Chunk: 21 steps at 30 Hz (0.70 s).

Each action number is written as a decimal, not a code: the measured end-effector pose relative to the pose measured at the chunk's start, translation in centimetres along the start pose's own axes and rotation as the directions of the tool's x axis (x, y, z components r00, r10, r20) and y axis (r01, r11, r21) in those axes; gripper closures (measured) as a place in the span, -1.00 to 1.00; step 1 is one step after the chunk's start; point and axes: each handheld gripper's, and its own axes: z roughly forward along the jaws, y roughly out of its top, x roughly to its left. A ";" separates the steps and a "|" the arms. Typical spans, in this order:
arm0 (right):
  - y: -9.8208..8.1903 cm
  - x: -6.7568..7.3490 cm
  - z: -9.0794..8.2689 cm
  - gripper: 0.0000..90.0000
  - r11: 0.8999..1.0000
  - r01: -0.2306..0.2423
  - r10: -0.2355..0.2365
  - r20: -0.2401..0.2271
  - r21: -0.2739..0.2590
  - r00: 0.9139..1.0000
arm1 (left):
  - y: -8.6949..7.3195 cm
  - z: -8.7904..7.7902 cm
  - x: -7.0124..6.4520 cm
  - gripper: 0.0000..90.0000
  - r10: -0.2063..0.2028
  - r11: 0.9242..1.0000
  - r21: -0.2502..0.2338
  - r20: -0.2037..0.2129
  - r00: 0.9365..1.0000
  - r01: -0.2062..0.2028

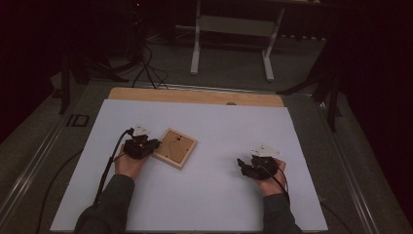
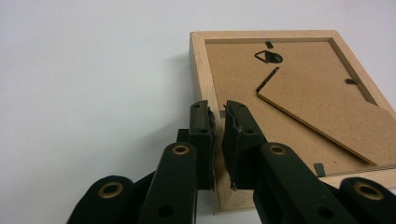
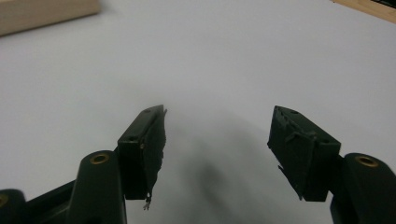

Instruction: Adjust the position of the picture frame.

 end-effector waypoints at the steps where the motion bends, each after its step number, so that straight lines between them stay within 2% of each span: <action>1: 0.0 0.0 0.0 -0.20 1.000 0.000 0.000 0.000 0.000 1.000 | 0.0 0.1 -0.2 0.82 0.006 1.000 0.001 0.004 1.000 -0.006; 2: 0.0 0.0 0.0 -0.20 1.000 0.000 0.000 0.000 0.000 1.000 | 0.0 0.1 -0.2 0.82 0.006 1.000 0.001 0.004 1.000 -0.006; 3: 0.0 0.0 0.0 -0.20 1.000 0.002 -0.002 0.000 0.000 1.000 | 0.1 0.3 -0.9 0.82 0.019 1.000 -0.002 0.021 1.000 -0.019; 7: 0.0 0.0 0.0 -0.20 1.000 0.003 -0.003 -0.002 -0.001 1.000 | 0.3 0.6 -1.9 0.82 0.039 0.999 0.000 0.041 0.998 -0.039; 11: 0.0 0.0 0.0 -0.20 1.000 0.002 -0.002 -0.003 -0.002 1.000 | 0.4 0.9 -2.7 0.82 0.047 0.999 -0.004 0.056 0.997 -0.047; 12: 0.0 0.0 0.0 -0.18 1.000 0.003 -0.003 -0.007 -0.002 1.000 | 0.5 1.1 -3.2 0.82 0.051 0.999 -0.007 0.067 0.996 -0.051; 14: 0.0 0.1 0.0 -0.17 1.000 0.004 -0.004 -0.010 -0.001 1.000 | 0.5 1.1 -3.2 0.82 0.051 0.999 -0.007 0.067 0.996 -0.051; 18: 0.0 0.3 0.2 -0.16 1.000 0.006 -0.006 -0.017 -0.002 1.000 | 0.8 1.7 -4.7 0.82 0.063 0.998 -0.013 0.090 0.994 -0.062; 21: 0.1 0.3 0.3 -0.16 1.000 0.003 -0.003 -0.021 -0.004 1.000 | 0.9 1.9 -5.3 0.82 0.068 0.998 -0.010 0.095 0.993 -0.068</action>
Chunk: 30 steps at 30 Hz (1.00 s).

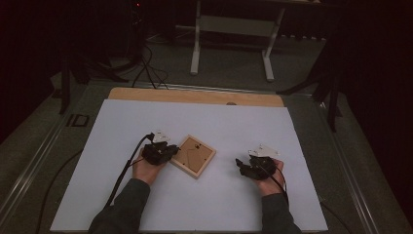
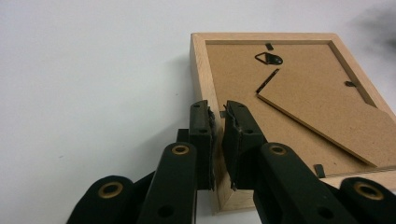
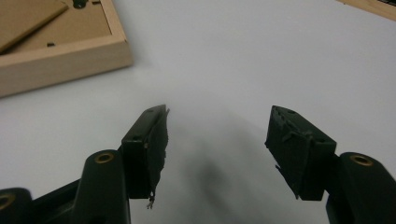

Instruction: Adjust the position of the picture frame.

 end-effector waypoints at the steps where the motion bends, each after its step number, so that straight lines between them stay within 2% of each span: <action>1: 0.0 0.0 0.0 -0.16 1.000 0.000 0.000 0.000 0.000 1.000 | 0.1 0.0 -0.1 0.82 0.003 1.000 0.005 -0.003 1.000 -0.003; 5: 0.0 0.0 0.0 -0.15 1.000 -0.002 0.002 -0.001 -0.006 1.000 | 0.2 -0.3 -0.3 0.75 0.000 1.000 0.007 -0.029 1.000 0.000; 7: 0.1 0.1 0.2 -0.13 1.000 -0.007 0.007 -0.004 -0.009 1.000 | 0.3 -0.8 -0.3 0.63 -0.005 1.000 -0.010 -0.031 0.999 0.005; 8: 0.2 0.1 0.3 -0.12 1.000 -0.006 0.006 -0.006 -0.013 1.000 | 0.2 -1.5 -0.3 0.62 -0.024 0.999 -0.034 -0.030 0.999 0.023; 9: 0.2 0.1 0.3 -0.12 1.000 -0.006 0.006 -0.006 -0.013 1.000 | 0.2 -1.5 -0.3 0.62 -0.024 0.999 -0.034 -0.030 0.999 0.023; 13: 0.6 0.4 0.3 0.00 0.999 -0.016 0.015 -0.022 -0.032 1.000 | -0.2 -2.9 -0.5 0.62 -0.036 0.996 -0.078 -0.014 0.999 0.034; 18: 1.5 0.9 0.1 0.18 0.998 -0.007 0.006 -0.024 -0.056 1.000 | -1.5 -3.9 -0.9 0.67 -0.045 0.994 -0.096 0.011 0.999 0.046; 21: 2.1 1.1 0.2 0.30 0.997 -0.014 0.012 -0.038 -0.071 0.999 | -2.1 -4.1 -1.1 0.72 -0.049 0.996 -0.074 0.016 0.999 0.050; 22: 2.6 1.2 0.4 0.39 0.997 -0.020 0.016 -0.051 -0.078 0.999 | -2.2 -4.2 -1.1 0.75 -0.055 0.996 -0.072 0.013 0.998 0.055; 24: 3.0 1.3 0.6 0.42 0.996 -0.016 0.010 -0.059 -0.086 0.998 | -2.5 -4.5 -1.1 0.77 -0.075 0.994 -0.083 0.024 0.997 0.077; 25: 3.6 1.5 0.9 0.49 0.995 -0.016 0.009 -0.071 -0.098 0.997 | -2.6 -4.6 -1.2 0.78 -0.076 0.994 -0.082 0.025 0.997 0.078; 28: 4.0 1.7 1.3 0.54 0.995 -0.016 0.009 -0.077 -0.099 0.997 | -3.3 -4.6 -1.6 0.79 -0.067 0.996 -0.060 0.026 0.997 0.068; 30: 4.6 2.1 2.2 0.65 0.995 -0.016 0.007 -0.087 -0.096 0.996 | -3.5 -4.5 -2.0 0.81 -0.064 0.997 -0.044 0.022 0.998 0.065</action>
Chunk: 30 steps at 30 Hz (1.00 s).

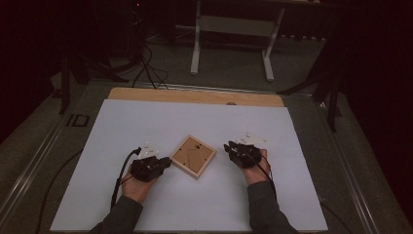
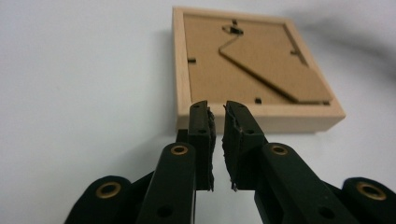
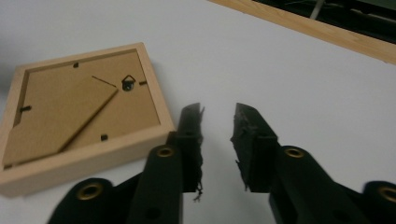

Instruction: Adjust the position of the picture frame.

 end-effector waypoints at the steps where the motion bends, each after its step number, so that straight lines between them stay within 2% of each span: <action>1: 0.0 0.0 0.0 0.65 1.000 0.000 0.000 0.000 0.000 1.000 | -0.1 0.1 -0.1 0.81 -0.002 1.000 0.011 -0.001 1.000 0.002; 3: 0.2 0.1 0.7 0.77 1.000 -0.006 0.006 -0.004 0.012 1.000 | -0.2 0.2 -0.4 0.85 -0.002 1.000 0.031 0.001 1.000 0.002; 4: 0.4 0.2 1.3 0.90 1.000 -0.003 0.003 -0.007 0.018 1.000 | -0.3 0.3 -0.5 0.88 0.004 0.999 0.035 -0.002 1.000 -0.004; 6: 0.6 0.4 1.8 0.98 1.000 -0.002 0.003 -0.016 0.027 1.000 | -0.3 0.3 -0.6 0.88 0.015 0.999 0.048 -0.017 1.000 -0.014; 11: 0.9 0.8 2.7 0.99 0.999 0.004 -0.002 -0.033 0.039 0.999 | -0.6 0.5 -0.6 0.94 0.005 0.998 0.055 -0.017 1.000 -0.004; 19: 0.5 1.4 4.8 0.99 0.997 -0.005 0.009 -0.047 0.082 0.999 | -0.9 1.8 -1.5 1.00 0.052 0.994 0.095 -0.014 0.999 -0.050; 26: 0.4 1.1 5.2 0.99 0.995 -0.020 0.025 -0.053 0.095 0.998 | -0.8 2.7 -1.9 1.00 0.091 0.989 0.120 -0.021 0.996 -0.088; 30: 0.5 1.1 5.2 1.00 0.995 -0.014 0.020 -0.055 0.102 0.998 | -0.8 3.0 -2.0 1.00 0.094 0.988 0.124 -0.027 0.995 -0.090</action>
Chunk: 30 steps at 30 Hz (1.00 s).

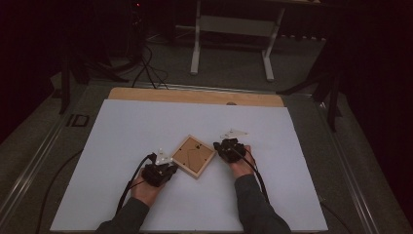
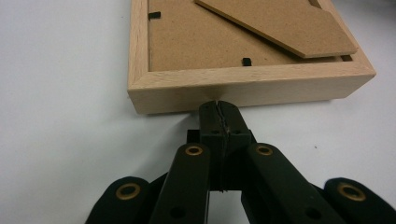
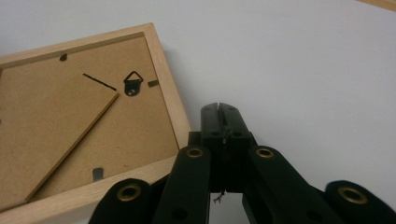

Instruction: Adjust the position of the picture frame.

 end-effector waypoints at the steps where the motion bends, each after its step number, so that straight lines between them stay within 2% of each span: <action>1: 0.0 0.0 0.0 1.00 1.000 0.002 -0.002 -0.002 0.003 1.000 | 0.0 0.0 0.0 1.00 -0.001 1.000 0.000 0.000 1.000 0.001; 10: 0.0 0.1 0.2 1.00 1.000 0.007 -0.007 -0.001 0.016 1.000 | 0.3 0.3 0.3 1.00 -0.023 1.000 -0.003 -0.002 1.000 0.023; 13: -0.1 0.6 0.3 1.00 0.999 0.022 -0.022 -0.004 0.029 1.000 | 0.4 0.4 0.4 1.00 -0.033 0.999 -0.004 -0.008 0.999 0.033; 18: -0.2 0.8 0.2 1.00 0.999 0.025 -0.024 -0.006 0.030 1.000 | 0.6 0.4 0.1 1.00 -0.021 1.000 0.007 -0.015 1.000 0.021; 26: -0.2 0.7 0.1 1.00 0.999 0.022 -0.022 -0.005 0.037 1.000 | 0.8 0.5 -0.8 1.00 0.012 0.999 0.030 0.008 1.000 -0.012; 30: -0.3 0.7 0.0 1.00 0.999 0.019 -0.019 -0.004 0.038 1.000 | 0.9 0.5 -0.8 1.00 0.027 0.999 0.033 0.006 1.000 -0.027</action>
